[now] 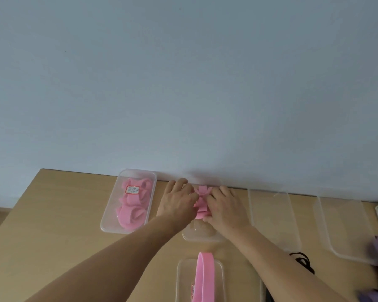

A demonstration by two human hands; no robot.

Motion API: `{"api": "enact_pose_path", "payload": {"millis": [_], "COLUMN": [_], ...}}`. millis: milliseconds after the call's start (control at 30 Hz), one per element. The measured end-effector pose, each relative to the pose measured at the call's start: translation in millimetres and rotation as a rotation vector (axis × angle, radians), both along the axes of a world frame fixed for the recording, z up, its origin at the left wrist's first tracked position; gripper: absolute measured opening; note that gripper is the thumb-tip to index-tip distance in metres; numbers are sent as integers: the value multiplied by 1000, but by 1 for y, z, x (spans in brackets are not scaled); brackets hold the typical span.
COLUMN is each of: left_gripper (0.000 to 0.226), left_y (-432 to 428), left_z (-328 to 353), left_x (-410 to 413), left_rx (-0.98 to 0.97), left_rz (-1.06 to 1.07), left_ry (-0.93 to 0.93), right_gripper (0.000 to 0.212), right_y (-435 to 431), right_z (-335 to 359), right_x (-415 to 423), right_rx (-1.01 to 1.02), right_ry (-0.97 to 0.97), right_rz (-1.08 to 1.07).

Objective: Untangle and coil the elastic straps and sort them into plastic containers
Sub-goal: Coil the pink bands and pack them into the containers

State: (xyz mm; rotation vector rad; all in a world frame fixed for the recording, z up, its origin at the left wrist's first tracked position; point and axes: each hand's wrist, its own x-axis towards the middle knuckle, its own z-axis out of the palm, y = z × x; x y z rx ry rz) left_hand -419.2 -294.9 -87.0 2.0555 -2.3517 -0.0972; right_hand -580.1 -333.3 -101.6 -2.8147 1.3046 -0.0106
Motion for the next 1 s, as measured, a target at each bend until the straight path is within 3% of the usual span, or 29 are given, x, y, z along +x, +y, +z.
{"api": "enact_pose_path", "payload": {"millis": [100,233,467,633,767,900,1000], "left_gripper": [12,22,10,23,29,32,32], "left_y": [0,-4,-2,-2,1,0,0], "left_z": [-3,-3,-2,3,-4,0,-4], "left_x": [-1,-3,0,4,3,1,1], "left_rx": [-60,-13,-85,-39,17,16,6], "left_rz": [37,46,-54,-39,-37,-46,-57], "left_ry": [6,8,45,40,46,16,8], "right_gripper": [39,12,15,9,30,23,31], "right_y": [-2,-5,-10,-6,-2,0,3], "right_z": [-2,-8,-8,-9,-6,-3,1], "right_x": [-3,-8,-7,-7,-5,-5,-6], "right_rx": [-51,-178,-147,-105,-38,-8,-8], "right_ry": [-109,-184,-175,-198,-162,-170,-186], "right_rz": [-2,25,4,-3,-14,-44,-59]}}
